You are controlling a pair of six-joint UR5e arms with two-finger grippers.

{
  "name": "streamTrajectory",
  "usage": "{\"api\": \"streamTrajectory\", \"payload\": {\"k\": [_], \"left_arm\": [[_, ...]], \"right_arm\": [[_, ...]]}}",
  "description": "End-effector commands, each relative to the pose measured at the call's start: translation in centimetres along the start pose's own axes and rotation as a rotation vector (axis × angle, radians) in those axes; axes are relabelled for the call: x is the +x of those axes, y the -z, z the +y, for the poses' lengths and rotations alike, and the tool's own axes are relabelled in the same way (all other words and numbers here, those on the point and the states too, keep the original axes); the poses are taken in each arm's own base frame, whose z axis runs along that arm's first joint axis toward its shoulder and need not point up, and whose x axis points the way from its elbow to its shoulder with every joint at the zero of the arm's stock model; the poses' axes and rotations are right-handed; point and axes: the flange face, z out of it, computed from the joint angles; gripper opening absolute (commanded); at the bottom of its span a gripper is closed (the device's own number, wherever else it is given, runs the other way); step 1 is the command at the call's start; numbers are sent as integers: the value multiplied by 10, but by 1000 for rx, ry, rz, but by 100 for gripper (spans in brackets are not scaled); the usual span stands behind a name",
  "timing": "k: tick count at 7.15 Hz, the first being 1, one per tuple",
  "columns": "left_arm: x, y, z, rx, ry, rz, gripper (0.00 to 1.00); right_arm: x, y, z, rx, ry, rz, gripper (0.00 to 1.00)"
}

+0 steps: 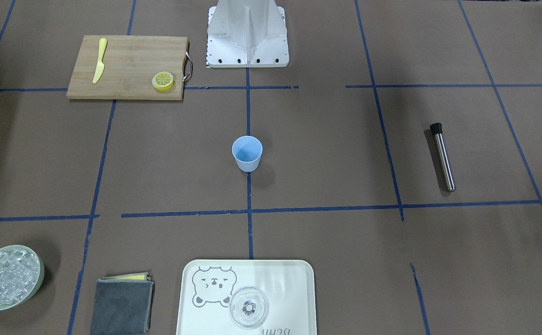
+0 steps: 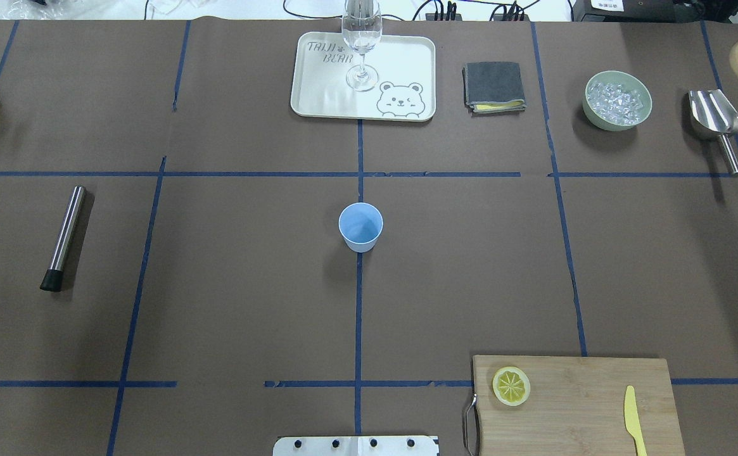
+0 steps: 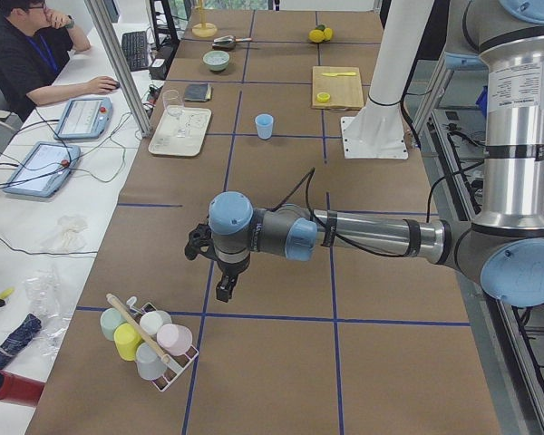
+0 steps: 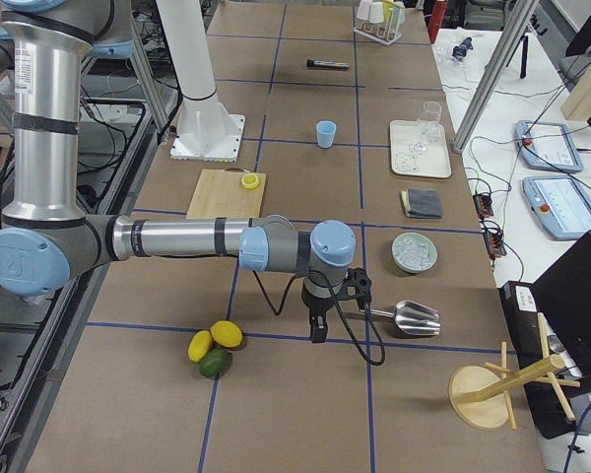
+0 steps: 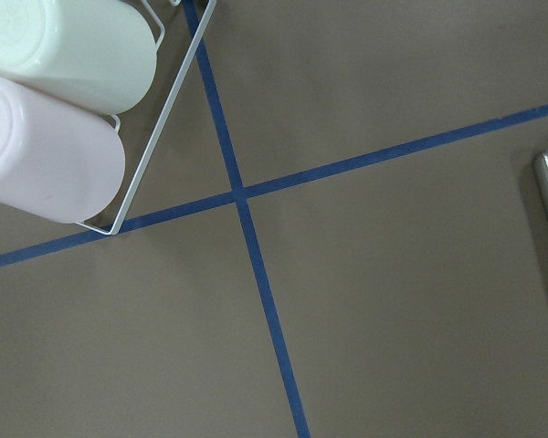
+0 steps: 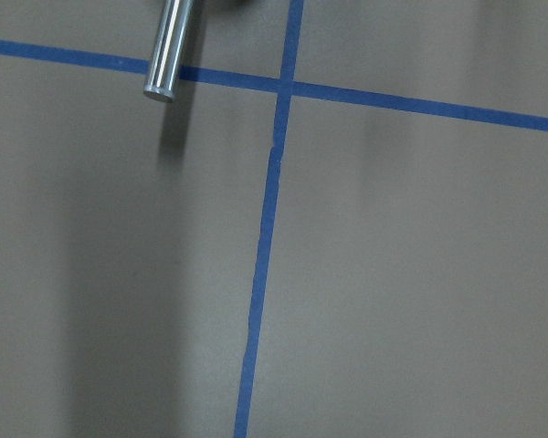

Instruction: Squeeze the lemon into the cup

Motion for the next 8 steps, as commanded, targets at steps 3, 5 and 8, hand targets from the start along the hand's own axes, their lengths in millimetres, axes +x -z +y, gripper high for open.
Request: {"api": "streamTrajectory", "payload": {"k": [3, 5, 8], "left_arm": [[7, 8, -8, 20, -25, -2, 100], [12, 14, -14, 42, -33, -1, 100], [43, 64, -60, 175, -126, -19, 100]], "right_arm": [[-19, 21, -3, 44, 34, -2, 100], [-40, 48, -14, 99, 71, 4, 100], [-87, 98, -35, 213, 173, -33, 100]]}}
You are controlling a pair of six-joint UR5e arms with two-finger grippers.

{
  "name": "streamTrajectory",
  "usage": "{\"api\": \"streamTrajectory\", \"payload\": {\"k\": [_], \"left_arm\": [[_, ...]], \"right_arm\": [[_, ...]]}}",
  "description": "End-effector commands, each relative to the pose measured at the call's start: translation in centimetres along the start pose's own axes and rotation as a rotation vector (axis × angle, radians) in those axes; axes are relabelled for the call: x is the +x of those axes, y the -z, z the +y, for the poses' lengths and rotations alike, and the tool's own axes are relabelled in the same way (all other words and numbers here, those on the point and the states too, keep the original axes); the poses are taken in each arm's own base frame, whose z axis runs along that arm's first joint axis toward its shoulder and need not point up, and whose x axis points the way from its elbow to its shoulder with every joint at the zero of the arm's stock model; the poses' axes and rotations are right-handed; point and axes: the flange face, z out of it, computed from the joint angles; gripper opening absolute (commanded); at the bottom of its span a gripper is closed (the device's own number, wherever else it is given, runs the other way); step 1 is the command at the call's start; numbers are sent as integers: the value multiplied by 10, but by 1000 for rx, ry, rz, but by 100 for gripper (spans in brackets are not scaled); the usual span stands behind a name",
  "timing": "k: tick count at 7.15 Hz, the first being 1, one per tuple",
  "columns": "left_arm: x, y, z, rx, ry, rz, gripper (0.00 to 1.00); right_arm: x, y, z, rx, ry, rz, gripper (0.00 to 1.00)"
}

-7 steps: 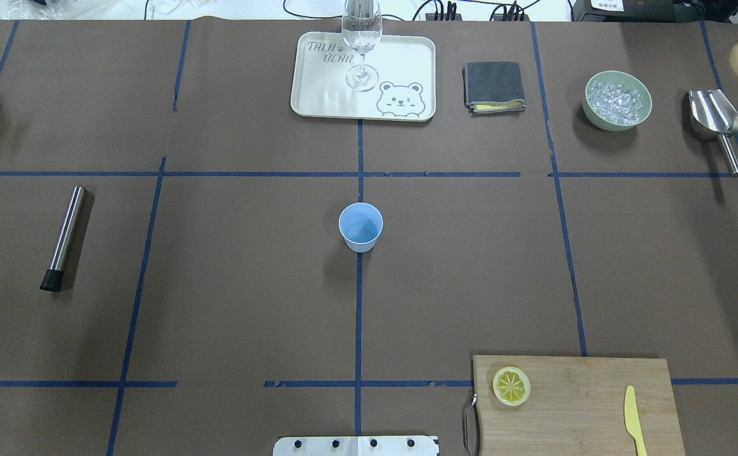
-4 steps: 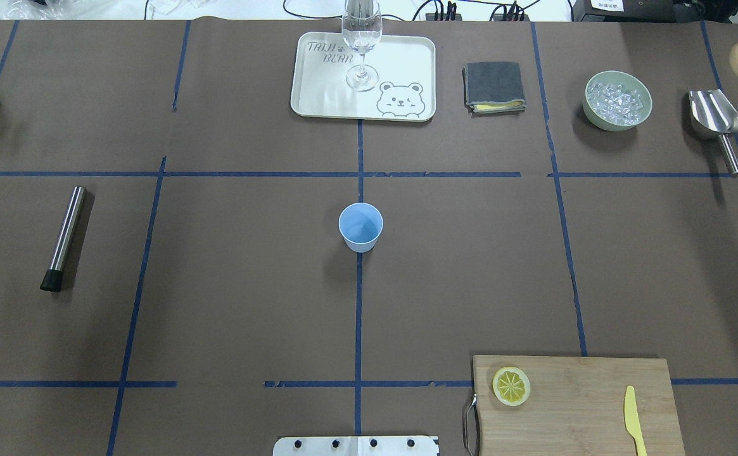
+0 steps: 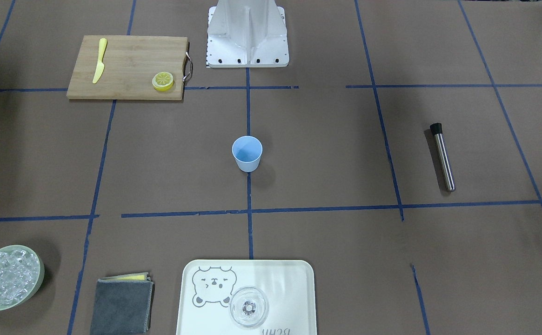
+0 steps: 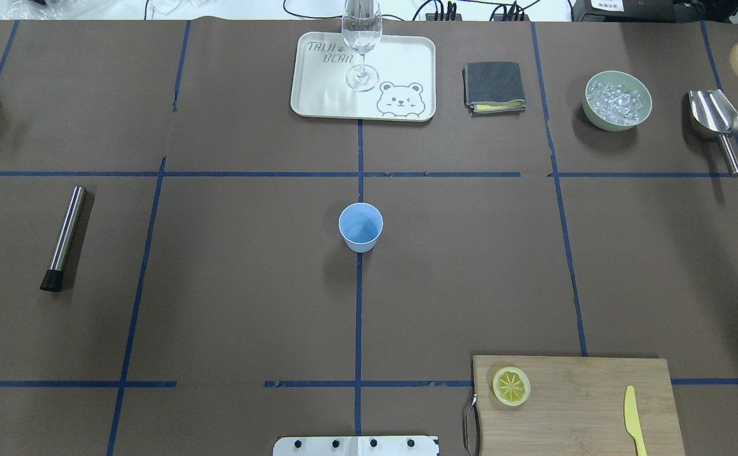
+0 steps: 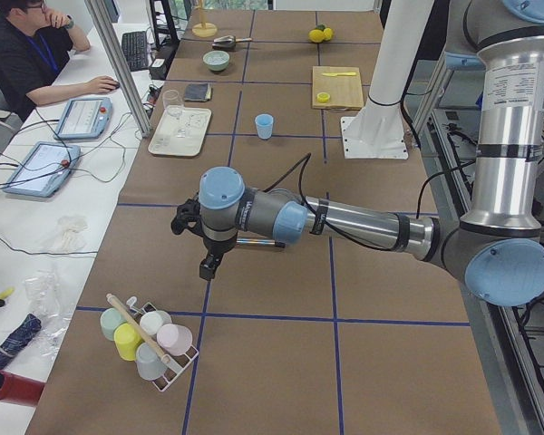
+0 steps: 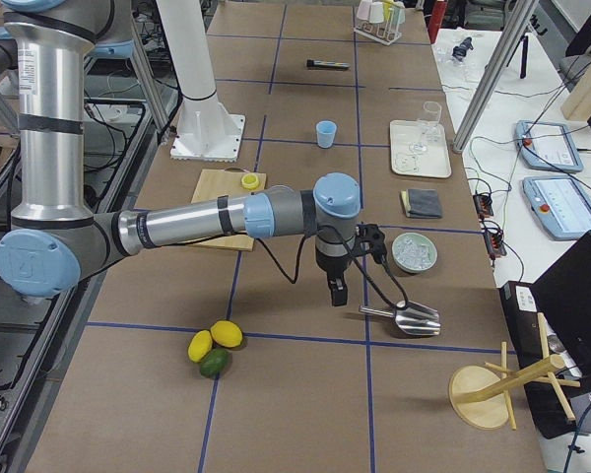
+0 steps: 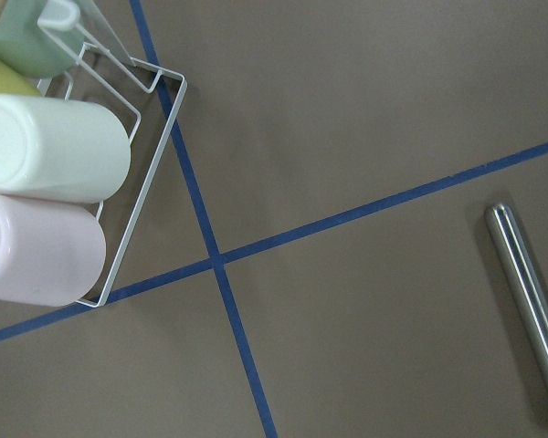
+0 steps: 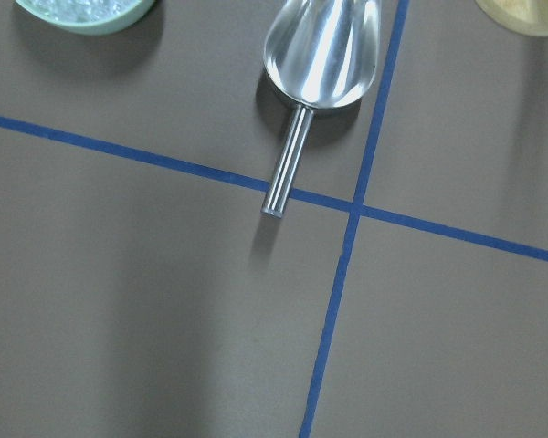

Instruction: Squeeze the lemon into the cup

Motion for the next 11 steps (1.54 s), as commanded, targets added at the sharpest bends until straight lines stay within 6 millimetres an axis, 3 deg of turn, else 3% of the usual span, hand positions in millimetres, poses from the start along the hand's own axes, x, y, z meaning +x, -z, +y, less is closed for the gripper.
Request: {"api": "streamTrajectory", "payload": {"k": [1, 2, 4, 6, 8, 10, 11], "left_arm": [[2, 8, -14, 91, -85, -9, 100], [-1, 5, 2, 133, -119, -15, 100], [-8, -4, 18, 132, -116, -16, 100], [-12, -8, 28, 121, -105, -15, 100], [-11, -7, 27, 123, -107, -16, 100], [-11, -7, 28, 122, -106, -16, 100], [-11, -7, 28, 122, -104, -15, 100]], "right_arm": [[-28, 25, -12, 68, 56, -60, 100], [-53, 32, -19, 81, 109, -66, 100], [-129, 25, -31, 145, 228, -111, 100], [-222, -9, -32, 148, 41, -257, 100], [-308, -25, -12, 159, 8, -279, 100], [-417, -63, 36, 192, -49, -231, 100], [-454, -81, 58, 188, -44, -222, 100]]}}
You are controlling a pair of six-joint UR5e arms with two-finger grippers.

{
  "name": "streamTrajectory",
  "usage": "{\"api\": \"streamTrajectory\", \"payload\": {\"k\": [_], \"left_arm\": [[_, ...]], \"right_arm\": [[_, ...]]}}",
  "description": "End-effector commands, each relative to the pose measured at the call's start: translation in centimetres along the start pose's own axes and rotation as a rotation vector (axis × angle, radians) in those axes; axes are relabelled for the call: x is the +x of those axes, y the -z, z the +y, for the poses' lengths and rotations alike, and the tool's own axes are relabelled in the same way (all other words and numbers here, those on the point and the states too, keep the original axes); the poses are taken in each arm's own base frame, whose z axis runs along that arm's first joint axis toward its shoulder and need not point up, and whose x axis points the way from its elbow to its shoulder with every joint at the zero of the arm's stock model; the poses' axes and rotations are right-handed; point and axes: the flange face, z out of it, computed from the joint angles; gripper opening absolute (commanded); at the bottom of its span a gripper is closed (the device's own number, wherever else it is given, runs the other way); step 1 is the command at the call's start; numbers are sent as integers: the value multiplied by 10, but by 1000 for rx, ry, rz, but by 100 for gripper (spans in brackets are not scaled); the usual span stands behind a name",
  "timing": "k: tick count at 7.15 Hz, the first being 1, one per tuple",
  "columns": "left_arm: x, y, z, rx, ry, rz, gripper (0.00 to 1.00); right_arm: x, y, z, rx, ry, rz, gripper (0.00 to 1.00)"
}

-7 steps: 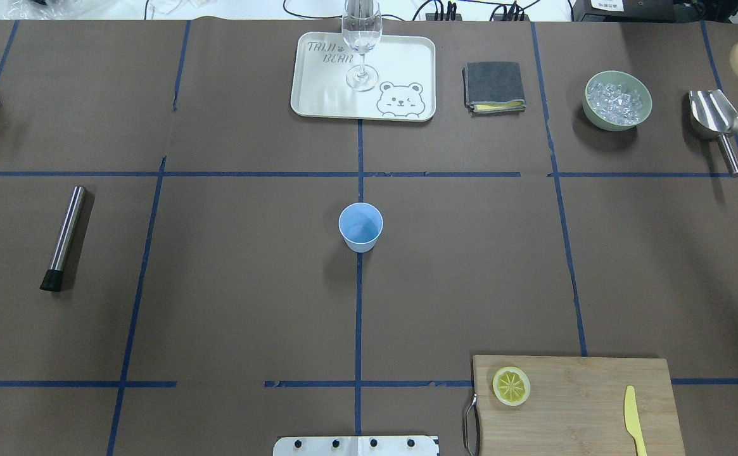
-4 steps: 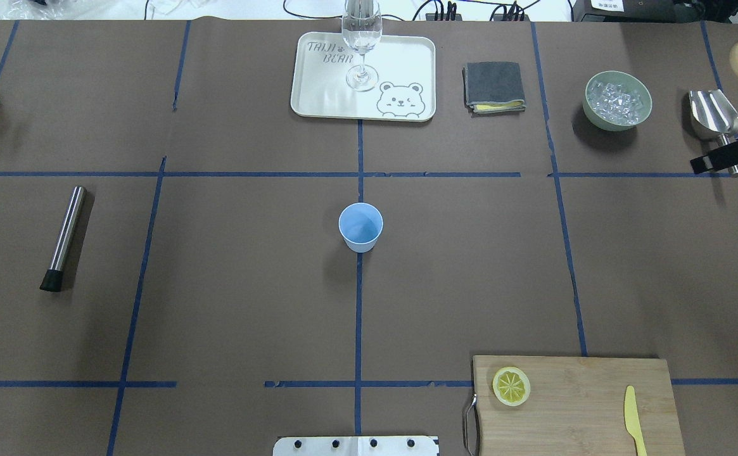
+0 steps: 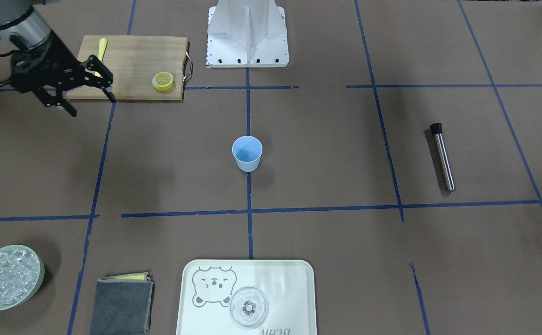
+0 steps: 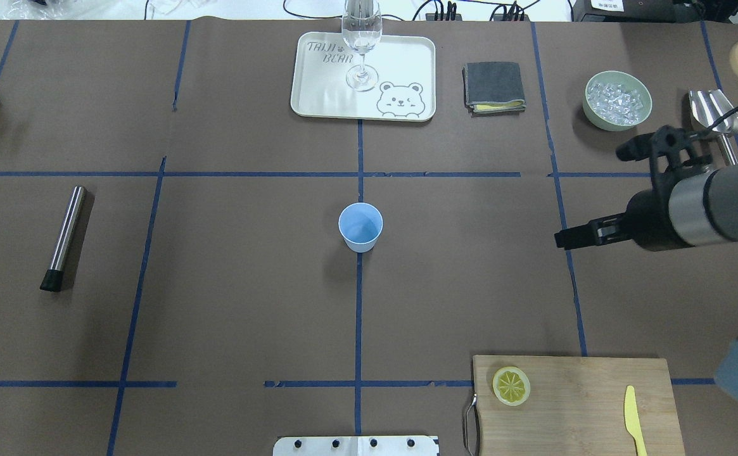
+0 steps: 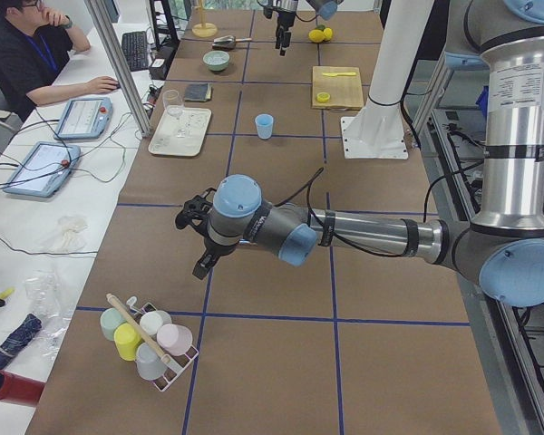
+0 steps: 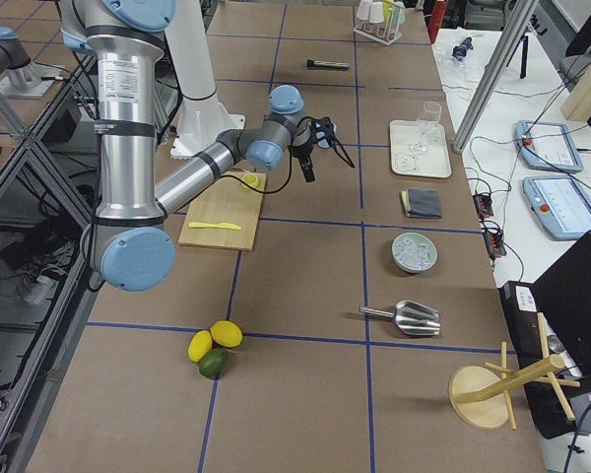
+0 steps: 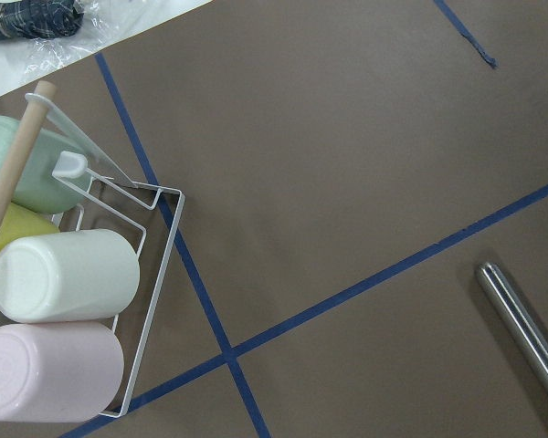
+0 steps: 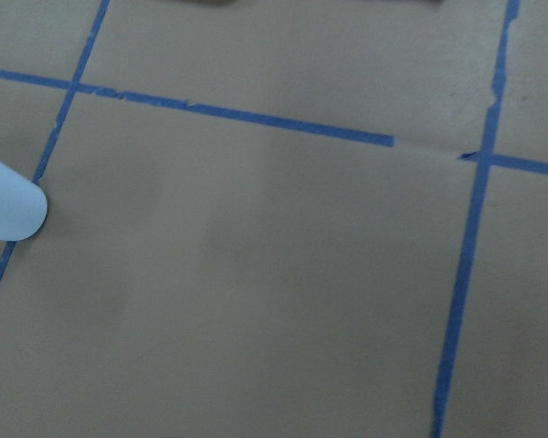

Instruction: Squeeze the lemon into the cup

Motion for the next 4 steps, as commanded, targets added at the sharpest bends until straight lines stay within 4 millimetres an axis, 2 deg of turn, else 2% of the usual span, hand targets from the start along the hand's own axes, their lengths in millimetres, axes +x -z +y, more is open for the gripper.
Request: {"api": "streamTrajectory", "payload": {"k": [1, 2, 3, 4], "left_arm": [[0, 0, 1, -1, 1, 0, 100], [0, -1, 2, -2, 2, 0, 100], [0, -1, 2, -2, 4, 0, 100], [-1, -1, 1, -2, 4, 0, 100]], "right_arm": [[-82, -37, 62, -27, -10, 86, 100], [-144, -46, 72, -53, -14, 179, 100], [-169, -58, 95, -59, -17, 226, 100], [-170, -65, 115, -63, -28, 241, 100]]}}
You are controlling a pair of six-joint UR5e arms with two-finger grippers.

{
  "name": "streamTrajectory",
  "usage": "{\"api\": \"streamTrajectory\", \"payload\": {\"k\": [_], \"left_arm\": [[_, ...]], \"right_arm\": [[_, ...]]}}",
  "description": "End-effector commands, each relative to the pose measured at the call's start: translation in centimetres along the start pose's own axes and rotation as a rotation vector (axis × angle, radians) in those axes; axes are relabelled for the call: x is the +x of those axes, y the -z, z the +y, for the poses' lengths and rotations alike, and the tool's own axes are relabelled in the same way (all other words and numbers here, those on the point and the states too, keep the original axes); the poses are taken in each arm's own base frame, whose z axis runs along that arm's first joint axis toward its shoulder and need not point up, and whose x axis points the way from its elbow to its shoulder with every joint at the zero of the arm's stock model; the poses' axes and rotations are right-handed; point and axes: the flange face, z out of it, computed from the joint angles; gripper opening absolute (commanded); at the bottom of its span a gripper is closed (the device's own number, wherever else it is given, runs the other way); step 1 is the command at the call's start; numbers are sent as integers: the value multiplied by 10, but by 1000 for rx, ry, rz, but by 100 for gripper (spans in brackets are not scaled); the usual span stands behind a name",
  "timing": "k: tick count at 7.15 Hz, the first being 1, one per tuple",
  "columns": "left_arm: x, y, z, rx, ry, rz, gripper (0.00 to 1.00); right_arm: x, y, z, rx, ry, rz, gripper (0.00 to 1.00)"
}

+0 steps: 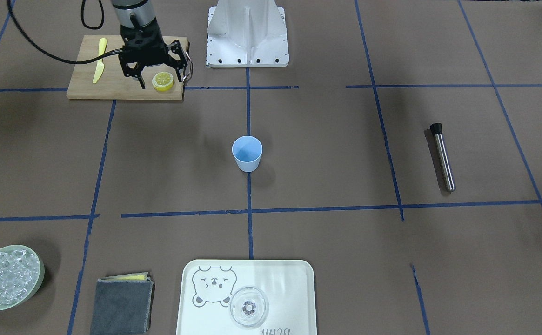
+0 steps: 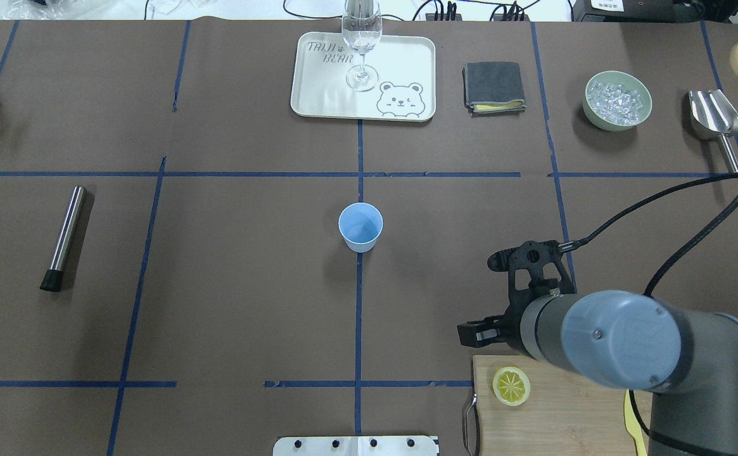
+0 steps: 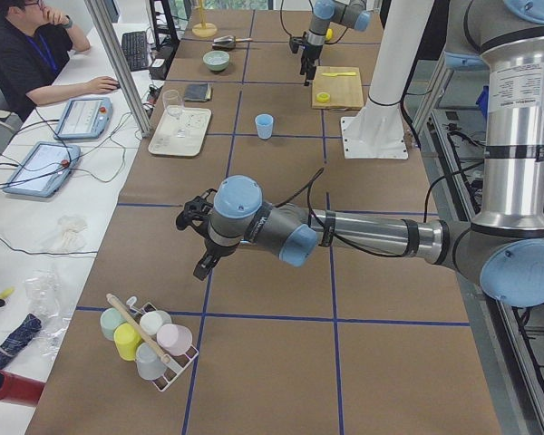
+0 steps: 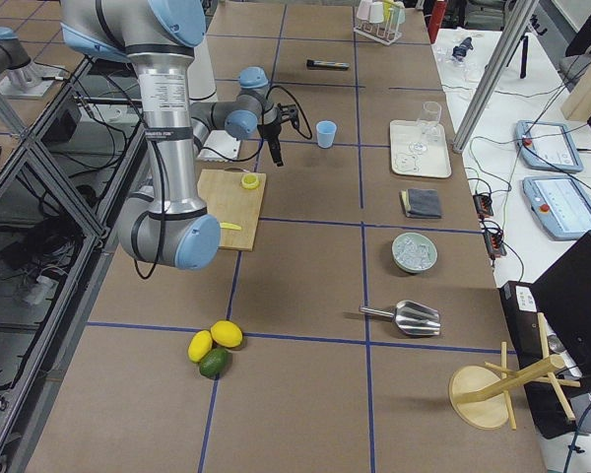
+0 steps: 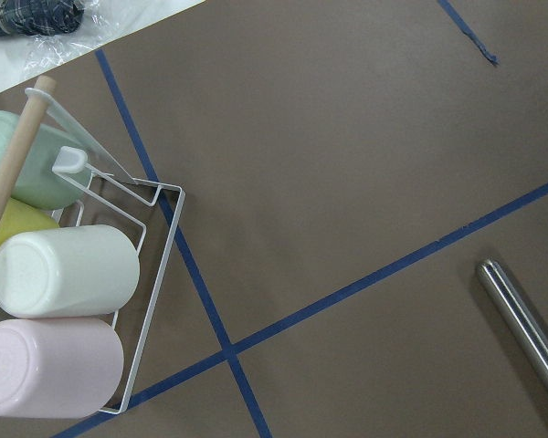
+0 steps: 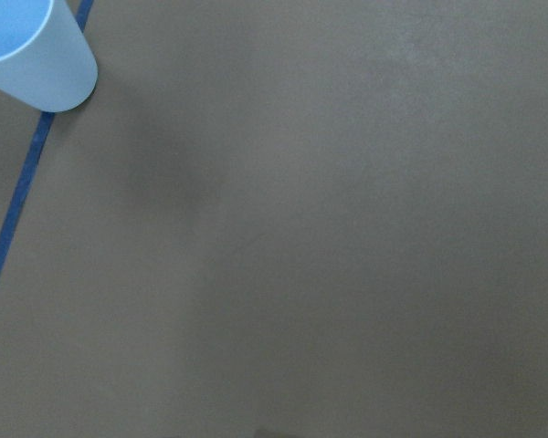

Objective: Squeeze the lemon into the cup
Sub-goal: 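Lower the right gripper over the lemon slice on the wooden board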

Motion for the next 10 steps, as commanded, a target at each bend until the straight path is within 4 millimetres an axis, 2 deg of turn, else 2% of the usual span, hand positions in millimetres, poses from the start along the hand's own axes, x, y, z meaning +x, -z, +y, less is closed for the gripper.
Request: {"api": "streamTrajectory", "payload": {"k": [1, 2, 4, 5, 6, 7, 8, 9, 10], "left_arm": [[0, 0, 0, 0, 4, 0, 100], [0, 0, 0, 0, 4, 0, 100], [0, 0, 0, 0, 4, 2, 100], [0, 0, 0, 0, 4, 2, 100], [-1, -1, 1, -2, 6, 3, 100], [-1, -1, 1, -2, 5, 3, 100], [-1, -1, 1, -2, 5, 3, 100], [-1, -1, 1, -2, 5, 3, 100], [-1, -1, 1, -2, 5, 3, 100]], "right_arm": [[-21, -14, 47, -31, -7, 52, 100], [-15, -23, 58, -17, 14, 82, 100], [0, -29, 64, -16, 23, 74, 100], [22, -37, 73, -3, 22, 17, 100], [24, -40, 77, 0, 23, -4, 100], [19, -61, 84, -12, 23, 18, 100], [5, -59, 84, -10, 24, -3, 100], [0, -68, 101, -29, 52, 12, 100], [5, -69, 99, -26, 48, 23, 95]]}}
